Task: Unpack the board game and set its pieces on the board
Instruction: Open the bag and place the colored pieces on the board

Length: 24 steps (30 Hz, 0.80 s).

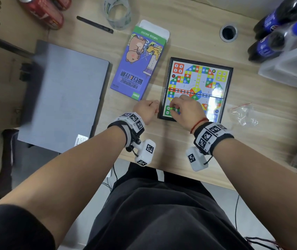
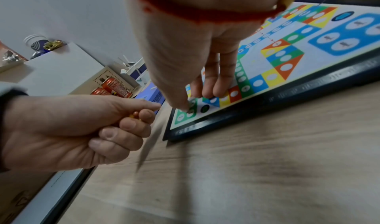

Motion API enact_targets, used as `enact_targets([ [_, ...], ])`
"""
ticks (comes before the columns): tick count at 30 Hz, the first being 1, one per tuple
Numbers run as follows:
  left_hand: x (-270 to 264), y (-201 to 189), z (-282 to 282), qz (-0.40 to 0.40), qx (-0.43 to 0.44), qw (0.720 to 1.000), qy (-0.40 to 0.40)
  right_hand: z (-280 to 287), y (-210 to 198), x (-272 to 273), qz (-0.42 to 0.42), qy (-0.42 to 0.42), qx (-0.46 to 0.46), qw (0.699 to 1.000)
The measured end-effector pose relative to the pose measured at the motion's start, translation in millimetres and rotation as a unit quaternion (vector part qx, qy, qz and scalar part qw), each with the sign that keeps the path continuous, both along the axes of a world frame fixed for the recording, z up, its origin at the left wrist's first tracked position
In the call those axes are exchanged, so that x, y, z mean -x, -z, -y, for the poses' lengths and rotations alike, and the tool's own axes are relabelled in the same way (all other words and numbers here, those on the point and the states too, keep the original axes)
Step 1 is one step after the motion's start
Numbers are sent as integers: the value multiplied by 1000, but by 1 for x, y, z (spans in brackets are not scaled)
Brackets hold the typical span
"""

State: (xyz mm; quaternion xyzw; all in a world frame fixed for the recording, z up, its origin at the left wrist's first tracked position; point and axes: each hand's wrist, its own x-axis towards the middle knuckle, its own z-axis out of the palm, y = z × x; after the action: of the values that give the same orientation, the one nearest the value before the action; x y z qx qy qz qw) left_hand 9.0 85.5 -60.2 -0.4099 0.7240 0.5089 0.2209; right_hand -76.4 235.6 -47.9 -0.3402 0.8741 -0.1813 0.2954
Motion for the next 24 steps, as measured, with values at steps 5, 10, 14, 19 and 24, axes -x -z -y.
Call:
enact_targets([
  [5, 0, -6, -2, -3, -52, 998, -44, -1, 0, 0, 1, 17, -2, 1000],
  [10, 5, -19, -6, 8, -181, 972, -149, -3, -2, 1, 15, 15, -3, 1000],
  [14, 8, -29, -5, 21, -228, 958, -174, -3, -9, 4, 26, 30, 25, 999],
  [19, 10, -34, -5, 8, -289, 933, -213, 13, -30, 7, 32, 38, 106, 993],
  [24, 12, -36, -3, 6, -310, 927, -211, 20, -32, 7, 55, 26, 114, 992],
])
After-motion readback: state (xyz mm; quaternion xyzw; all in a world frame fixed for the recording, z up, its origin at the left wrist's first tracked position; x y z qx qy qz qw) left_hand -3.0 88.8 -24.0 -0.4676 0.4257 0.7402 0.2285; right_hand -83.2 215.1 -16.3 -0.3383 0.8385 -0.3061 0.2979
